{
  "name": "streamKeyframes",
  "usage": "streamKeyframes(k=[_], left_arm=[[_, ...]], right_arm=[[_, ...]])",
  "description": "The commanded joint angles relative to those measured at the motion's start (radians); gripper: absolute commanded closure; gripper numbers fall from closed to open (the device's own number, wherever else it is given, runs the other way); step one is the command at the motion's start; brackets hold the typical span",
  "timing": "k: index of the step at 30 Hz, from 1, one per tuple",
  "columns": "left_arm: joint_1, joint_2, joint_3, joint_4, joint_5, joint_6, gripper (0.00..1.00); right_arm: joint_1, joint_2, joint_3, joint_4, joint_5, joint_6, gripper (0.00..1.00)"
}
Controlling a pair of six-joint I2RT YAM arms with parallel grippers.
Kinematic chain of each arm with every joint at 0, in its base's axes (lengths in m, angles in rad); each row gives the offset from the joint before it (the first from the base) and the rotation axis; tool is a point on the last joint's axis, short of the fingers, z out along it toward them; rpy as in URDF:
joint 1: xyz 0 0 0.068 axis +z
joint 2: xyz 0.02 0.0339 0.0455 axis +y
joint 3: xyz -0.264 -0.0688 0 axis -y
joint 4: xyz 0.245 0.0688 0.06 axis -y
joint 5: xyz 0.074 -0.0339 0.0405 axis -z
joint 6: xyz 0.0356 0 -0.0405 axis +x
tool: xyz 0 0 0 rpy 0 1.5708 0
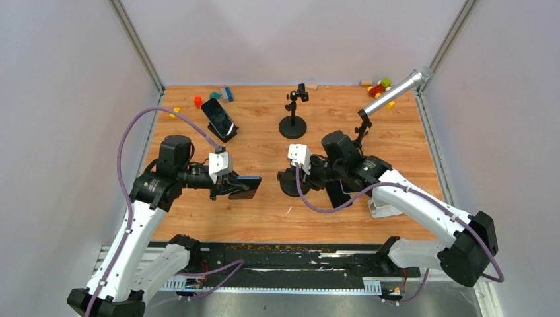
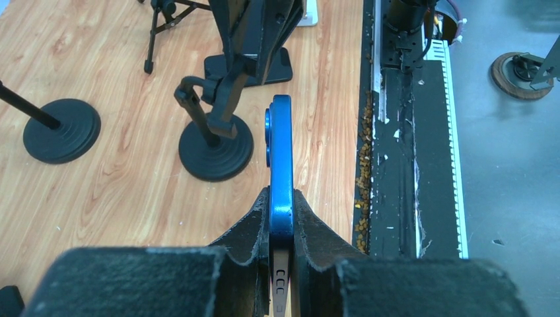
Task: Place the phone on the phone stand
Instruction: Install the phone on the phone stand.
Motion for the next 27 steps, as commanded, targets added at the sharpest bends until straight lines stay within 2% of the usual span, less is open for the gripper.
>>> streamKeyframes(k=[1, 7, 12, 17, 20, 24, 27], left_arm=[[0.002, -0.018, 0.014, 0.049, 0.055, 0.015, 1.00], [0.002, -0.010, 0.012, 0.093, 0.076, -0.020, 1.00], [0.001, -0.009, -0.007, 0.167, 0.103, -0.080, 1.00], [-0.012, -0.004, -0.031, 0.231, 0.113, -0.112, 1.00], [-0.030, 0.005, -0.037, 0.252, 0.116, -0.130, 1.00], [-0.045, 0.008, -0.045, 0.286, 0.112, -0.149, 1.00], [-0.051, 0.010, -0.053, 0.303, 0.111, -0.157, 1.00]], right_arm=[[0.005, 0.018, 0.086, 0.063, -0.160, -0.083, 1.00], [0.005, 0.095, 0.145, 0.065, -0.270, -0.133, 1.00], [0.007, 0.166, 0.200, 0.077, -0.247, -0.144, 1.00], [0.007, 0.196, 0.215, 0.077, -0.199, -0.183, 0.94], [0.007, 0.194, 0.216, 0.064, -0.156, -0.202, 0.81], [0.007, 0.178, 0.210, 0.061, -0.100, -0.186, 0.58], [0.007, 0.169, 0.208, 0.062, -0.047, -0.156, 0.49]])
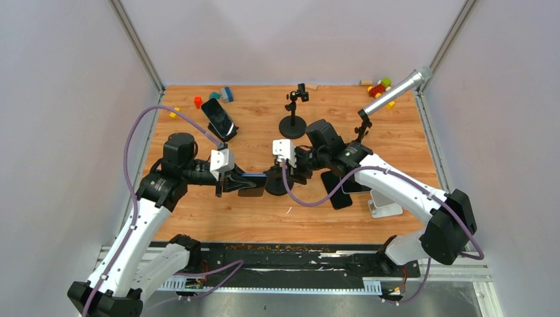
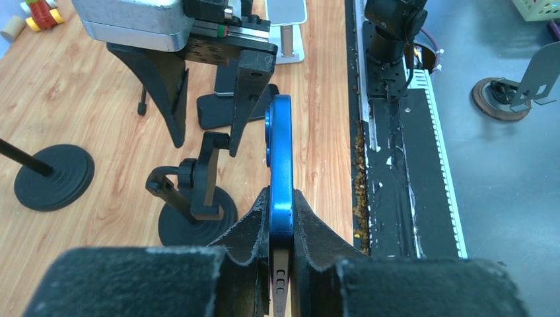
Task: Place the phone on the phone stand
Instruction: Install the phone on the phone stand.
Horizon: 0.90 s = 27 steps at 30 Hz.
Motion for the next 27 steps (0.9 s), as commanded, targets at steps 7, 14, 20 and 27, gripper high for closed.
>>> streamKeyframes(k=[7, 14, 20, 27], left_arm=[[-0.030, 0.003, -0.008, 0.140, 0.035, -0.064, 1.00], [-0.062, 0.023, -0.016, 0.237, 0.021, -0.129, 1.00], [-0.091, 0.048, -0.006, 0.292, 0.001, -0.162, 1.00], [-0.120, 0.069, 0.010, 0.310, -0.017, -0.169, 1.00]], right_arm=[[0.005, -0.067, 0.020, 0.062, 0.179, 0.042, 0.47], [0.003, -0.106, -0.016, 0.071, 0.223, 0.066, 0.55], [0.001, -0.123, -0.043, 0.075, 0.269, 0.090, 0.59], [-0.008, -0.157, -0.086, 0.076, 0.281, 0.127, 0.57]])
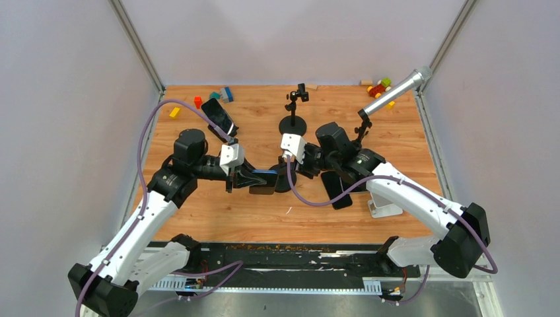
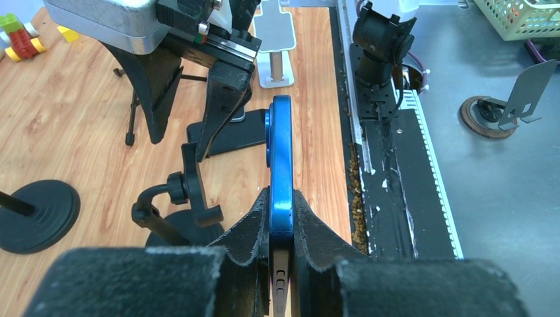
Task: Place the phone on the phone stand
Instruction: Install the phone on the phone stand.
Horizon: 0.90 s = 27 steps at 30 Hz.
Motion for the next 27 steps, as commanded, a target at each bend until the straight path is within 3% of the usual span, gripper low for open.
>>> streamKeyframes(k=[1, 11, 18, 27], left_arm=[[-0.019, 0.007, 0.037, 0.086, -0.001, -0.025, 1.00], [-0.043, 0.032, 0.049, 0.113, -0.019, -0.039, 1.00], [-0.046, 0.032, 0.047, 0.130, -0.020, -0.049, 1.00], [-0.052, 0.034, 0.047, 0.144, -0.014, -0.056, 1.00]], right_arm=[[-0.008, -0.045, -0.029, 0.021, 0.028, 0.040, 0.56], [-0.008, -0.057, -0.036, 0.019, -0.042, 0.070, 0.48], [-0.010, -0.051, -0.045, 0.020, -0.019, 0.070, 0.57], [-0.010, -0.041, -0.055, 0.022, -0.012, 0.088, 0.59]])
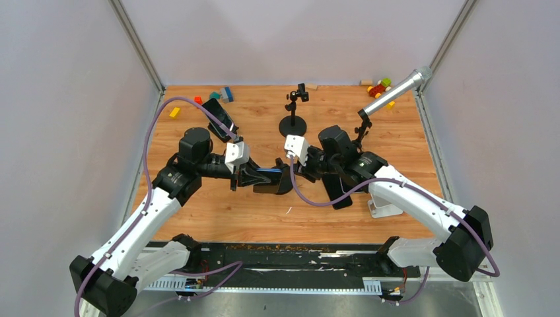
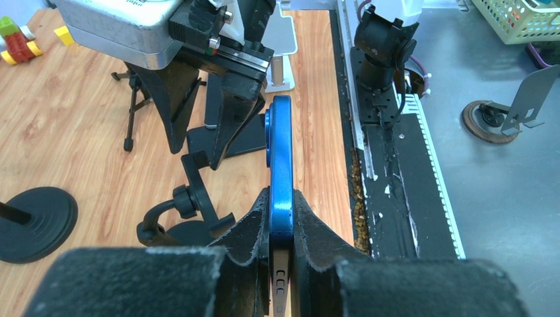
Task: Place the phone on the phone stand
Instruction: Install the phone on the phone stand.
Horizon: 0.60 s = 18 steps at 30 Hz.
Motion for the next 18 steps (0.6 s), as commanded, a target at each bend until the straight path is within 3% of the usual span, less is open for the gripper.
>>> streamKeyframes(k=[1, 18], left_arm=[[-0.010, -0.006, 0.045, 0.076, 0.018, -0.017, 1.00], [-0.027, 0.006, 0.040, 0.108, 0.026, -0.019, 1.00]], right_arm=[[-0.004, -0.004, -0.004, 0.022, 0.004, 0.026, 0.60], [-0.025, 0.000, 0.000, 0.040, 0.051, 0.044, 0.70]])
